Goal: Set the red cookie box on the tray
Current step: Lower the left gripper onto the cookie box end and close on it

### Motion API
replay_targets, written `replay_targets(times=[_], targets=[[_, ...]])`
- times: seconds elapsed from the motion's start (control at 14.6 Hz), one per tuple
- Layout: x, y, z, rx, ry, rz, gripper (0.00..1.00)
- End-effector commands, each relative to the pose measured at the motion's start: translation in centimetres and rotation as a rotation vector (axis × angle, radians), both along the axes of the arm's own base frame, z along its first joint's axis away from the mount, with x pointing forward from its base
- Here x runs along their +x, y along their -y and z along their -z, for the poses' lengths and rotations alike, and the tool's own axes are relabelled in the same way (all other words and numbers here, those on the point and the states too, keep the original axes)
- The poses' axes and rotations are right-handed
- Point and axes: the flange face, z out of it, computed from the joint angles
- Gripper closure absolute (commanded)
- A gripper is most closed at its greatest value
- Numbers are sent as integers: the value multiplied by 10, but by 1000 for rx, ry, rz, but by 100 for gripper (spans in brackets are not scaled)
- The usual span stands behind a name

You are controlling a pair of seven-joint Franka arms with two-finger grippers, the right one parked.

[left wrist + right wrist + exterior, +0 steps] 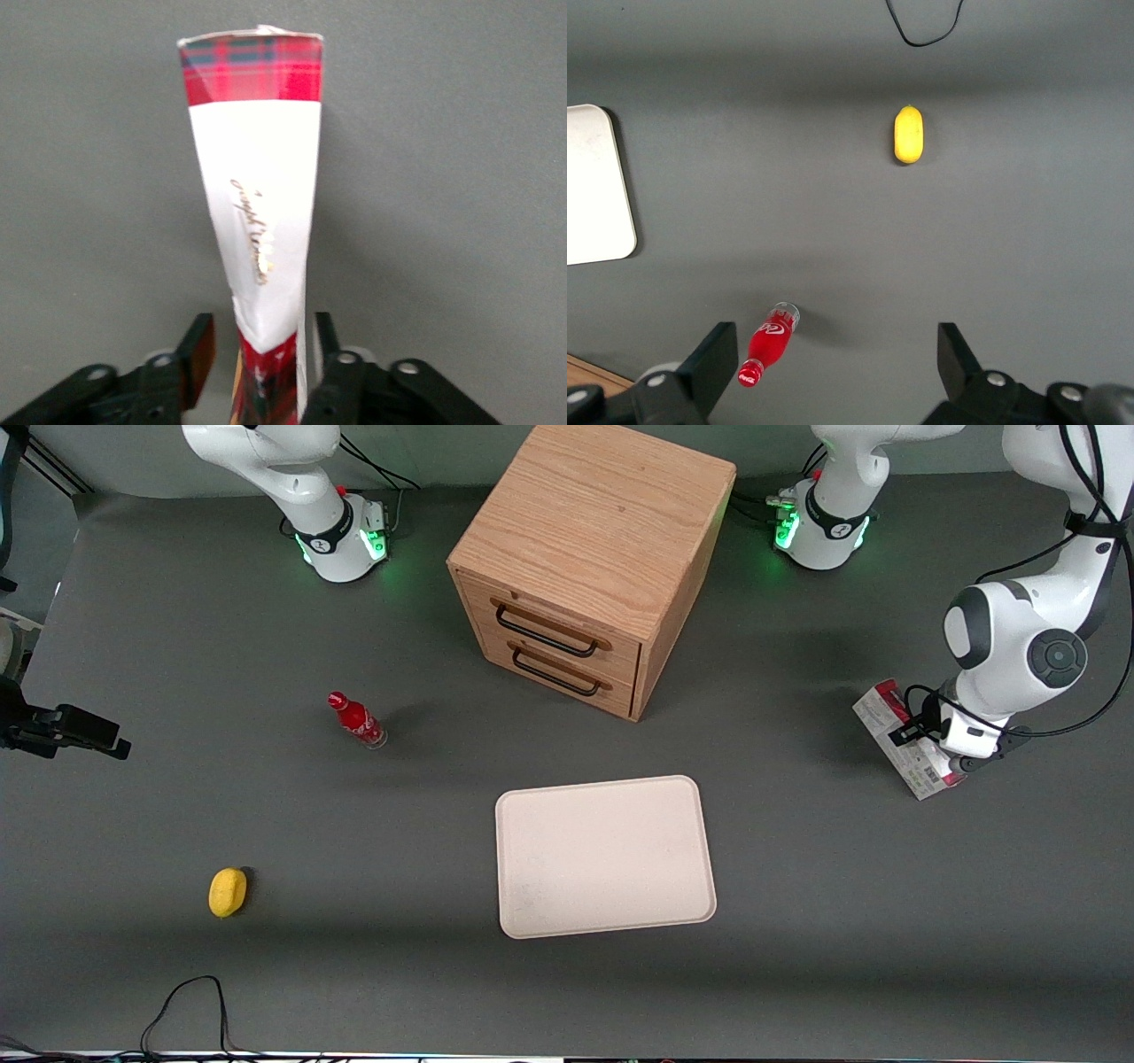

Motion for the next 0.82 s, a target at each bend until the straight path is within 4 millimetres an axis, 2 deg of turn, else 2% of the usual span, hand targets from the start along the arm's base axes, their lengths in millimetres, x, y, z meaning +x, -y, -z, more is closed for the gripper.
replay_targets(times=[0.0, 0.34, 0.48, 0.62, 0.75], targets=[[1, 1, -3, 9, 8, -4, 100], [2, 1, -5, 8, 7, 0, 100], [3, 0, -18, 7, 18, 7, 100], [2, 2, -50, 21, 5, 37, 100], [3, 4, -107, 40, -29, 67, 100]])
